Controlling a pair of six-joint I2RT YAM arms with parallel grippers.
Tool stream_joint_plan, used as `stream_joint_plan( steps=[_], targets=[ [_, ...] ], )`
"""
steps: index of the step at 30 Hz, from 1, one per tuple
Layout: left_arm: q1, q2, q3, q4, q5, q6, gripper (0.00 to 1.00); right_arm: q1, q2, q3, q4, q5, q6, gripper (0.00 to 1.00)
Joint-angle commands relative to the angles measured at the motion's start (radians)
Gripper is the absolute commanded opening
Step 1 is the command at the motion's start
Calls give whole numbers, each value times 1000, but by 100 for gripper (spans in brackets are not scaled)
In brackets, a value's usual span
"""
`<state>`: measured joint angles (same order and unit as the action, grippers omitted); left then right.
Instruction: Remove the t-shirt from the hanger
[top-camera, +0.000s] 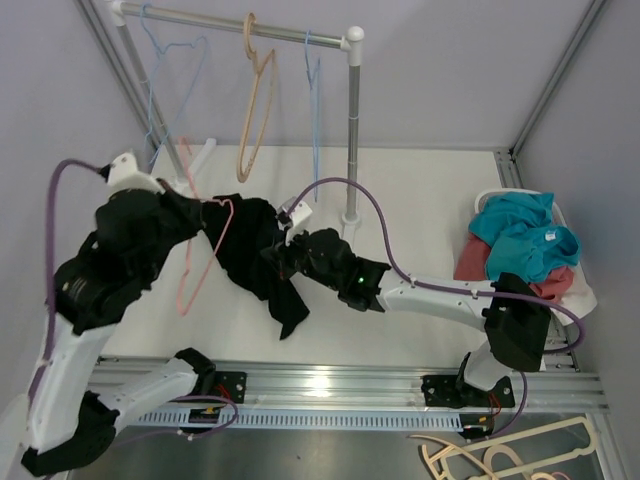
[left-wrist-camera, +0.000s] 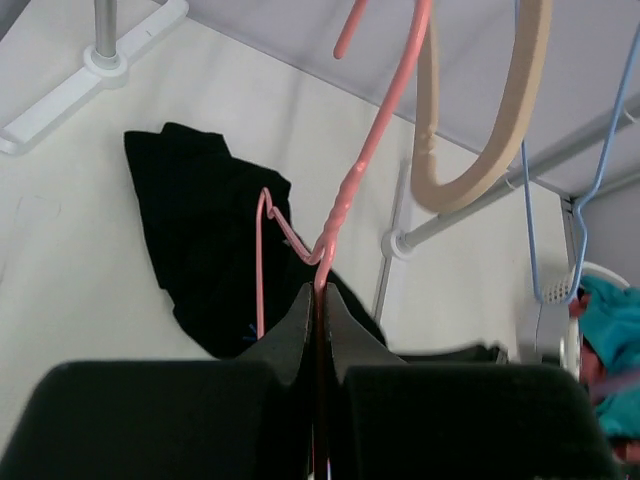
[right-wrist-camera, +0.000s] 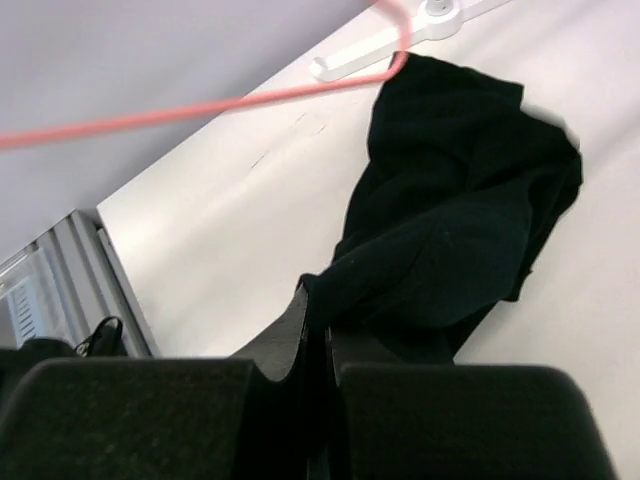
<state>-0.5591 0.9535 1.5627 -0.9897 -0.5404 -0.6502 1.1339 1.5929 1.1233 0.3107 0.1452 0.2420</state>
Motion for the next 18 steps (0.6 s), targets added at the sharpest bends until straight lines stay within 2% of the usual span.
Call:
stream_joint_plan(
  steps=[1, 5, 7, 10, 11, 12, 14, 16, 18],
  targets=[
    [1, -91, -30, -113, 96, 79, 1, -17, 33, 95, -102, 14, -7, 0],
    [2, -182, -42, -207, 62, 129, 1, -19, -49, 8, -148, 83, 8, 0],
    [2, -214, -61, -210, 2, 156, 1, -19, -160, -69, -171, 109, 10, 0],
    [37, -255, -128, -95, 45, 288, 1, -22, -330, -103, -267, 215, 3, 0],
    [56, -251, -128, -40, 119, 316, 2, -37, -367, -86, -304, 299, 6, 0],
    [85, -231, -136, -17, 160, 339, 1, -58, -398, -64, -420, 316, 25, 0],
    [180, -208, -138, 52, 303, 351, 1, -162, -462, 39, -519, 309, 29, 0],
    [249, -170, -142, 92, 359, 351, 1, -239, -499, 111, -631, 289, 8, 0],
    [272, -122, -130, 137, 402, 356, 1, -360, -505, 240, -715, 268, -12, 0]
  ],
)
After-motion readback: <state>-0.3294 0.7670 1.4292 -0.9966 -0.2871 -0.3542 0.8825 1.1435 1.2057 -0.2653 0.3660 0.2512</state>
